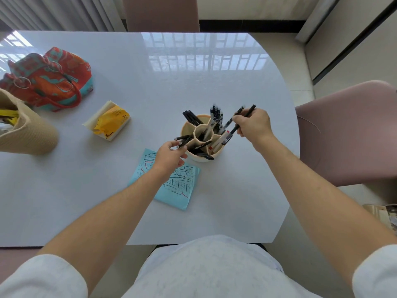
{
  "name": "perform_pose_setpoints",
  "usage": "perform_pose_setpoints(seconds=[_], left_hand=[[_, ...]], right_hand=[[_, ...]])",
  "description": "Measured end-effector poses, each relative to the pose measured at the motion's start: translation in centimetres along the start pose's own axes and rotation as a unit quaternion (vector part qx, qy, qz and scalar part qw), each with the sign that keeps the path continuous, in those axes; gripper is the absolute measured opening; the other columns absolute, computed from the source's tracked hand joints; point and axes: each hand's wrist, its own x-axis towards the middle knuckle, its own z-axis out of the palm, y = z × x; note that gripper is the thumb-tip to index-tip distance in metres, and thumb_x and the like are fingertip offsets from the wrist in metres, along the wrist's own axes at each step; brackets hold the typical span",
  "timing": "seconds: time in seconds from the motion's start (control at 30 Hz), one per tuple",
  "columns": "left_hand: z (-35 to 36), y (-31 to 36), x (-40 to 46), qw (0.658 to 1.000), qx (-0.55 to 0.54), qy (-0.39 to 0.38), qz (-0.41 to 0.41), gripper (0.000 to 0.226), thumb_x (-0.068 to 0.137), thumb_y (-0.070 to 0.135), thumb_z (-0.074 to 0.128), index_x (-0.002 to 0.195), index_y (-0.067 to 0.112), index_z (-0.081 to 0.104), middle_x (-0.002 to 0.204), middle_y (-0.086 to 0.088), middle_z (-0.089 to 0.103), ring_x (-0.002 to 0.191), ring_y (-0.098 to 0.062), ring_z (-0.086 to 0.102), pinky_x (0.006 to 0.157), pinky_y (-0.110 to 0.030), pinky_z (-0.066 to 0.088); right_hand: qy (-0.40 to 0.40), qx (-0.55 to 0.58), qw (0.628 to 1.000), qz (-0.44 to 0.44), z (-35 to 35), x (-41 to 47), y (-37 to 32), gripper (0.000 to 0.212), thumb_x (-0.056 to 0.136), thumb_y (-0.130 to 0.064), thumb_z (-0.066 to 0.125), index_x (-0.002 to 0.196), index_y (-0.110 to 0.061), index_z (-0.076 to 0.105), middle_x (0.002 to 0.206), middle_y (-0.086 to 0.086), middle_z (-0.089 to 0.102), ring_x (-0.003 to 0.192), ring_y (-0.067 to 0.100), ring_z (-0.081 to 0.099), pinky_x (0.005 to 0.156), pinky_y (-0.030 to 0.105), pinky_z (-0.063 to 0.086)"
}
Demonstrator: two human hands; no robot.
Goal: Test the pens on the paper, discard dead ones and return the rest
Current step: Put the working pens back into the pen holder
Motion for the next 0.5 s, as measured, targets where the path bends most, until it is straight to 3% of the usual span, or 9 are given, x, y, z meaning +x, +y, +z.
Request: perform_pose_setpoints(seconds=[0.1, 0.2, 0.37, 0.5], left_hand=[[0.0, 0.0, 0.0, 1.0, 0.003, -0.002, -0.001, 0.029, 0.094, 0.026, 0.067, 0.121, 0.018, 0.061, 0.092, -0.012, 0.073, 0.061, -0.014, 0.059, 0.066, -0.029, 0.057], [-0.1, -0.1, 0.0, 1.0, 0.0, -0.006, -0.003, 0.03, 0.094, 0.029, 0.068, 0.121, 0.018, 0.061, 0.092, -0.012, 0.073, 0.062, -0.014, 0.059, 0.063, -0.028, 0.056], [0.0, -0.4, -0.1, 1.0, -0.01, -0.014, -0.014, 0.032, 0.091, 0.033, 0.07, 0.118, 0.019, 0.061, 0.089, -0.011, 0.073, 0.059, -0.013, 0.058, 0.06, -0.027, 0.053], [0.0, -0.5, -0.4, 1.0, -0.008, -0.02, -0.019, 0.023, 0.088, 0.034, 0.073, 0.106, 0.025, 0.063, 0.089, -0.011, 0.073, 0.059, -0.014, 0.058, 0.06, -0.026, 0.052]], right_hand=[[0.054, 0.029, 0.998, -0.01, -0.3, -1.0, 0.6, 0.017, 0.085, -0.018, 0.07, 0.101, -0.013, 0.069, 0.074, 0.006, 0.068, 0.05, 0.014, 0.063, 0.056, 0.03, 0.051], [0.094, 0.104, 0.988, -0.068, -0.2, -2.9, 0.1, 0.011, 0.086, -0.021, 0.072, 0.094, -0.017, 0.067, 0.069, 0.005, 0.068, 0.051, 0.017, 0.064, 0.055, 0.031, 0.052], [-0.059, 0.211, 0.972, -0.08, 3.0, -5.8, -1.7, 0.008, 0.095, -0.014, 0.071, 0.088, -0.012, 0.067, 0.075, 0.008, 0.075, 0.06, 0.022, 0.072, 0.057, 0.031, 0.06], [-0.095, 0.197, 0.974, -0.058, 5.0, -6.0, -1.9, 0.008, 0.096, -0.013, 0.068, 0.096, -0.006, 0.067, 0.08, 0.008, 0.078, 0.069, 0.024, 0.074, 0.068, 0.035, 0.064]])
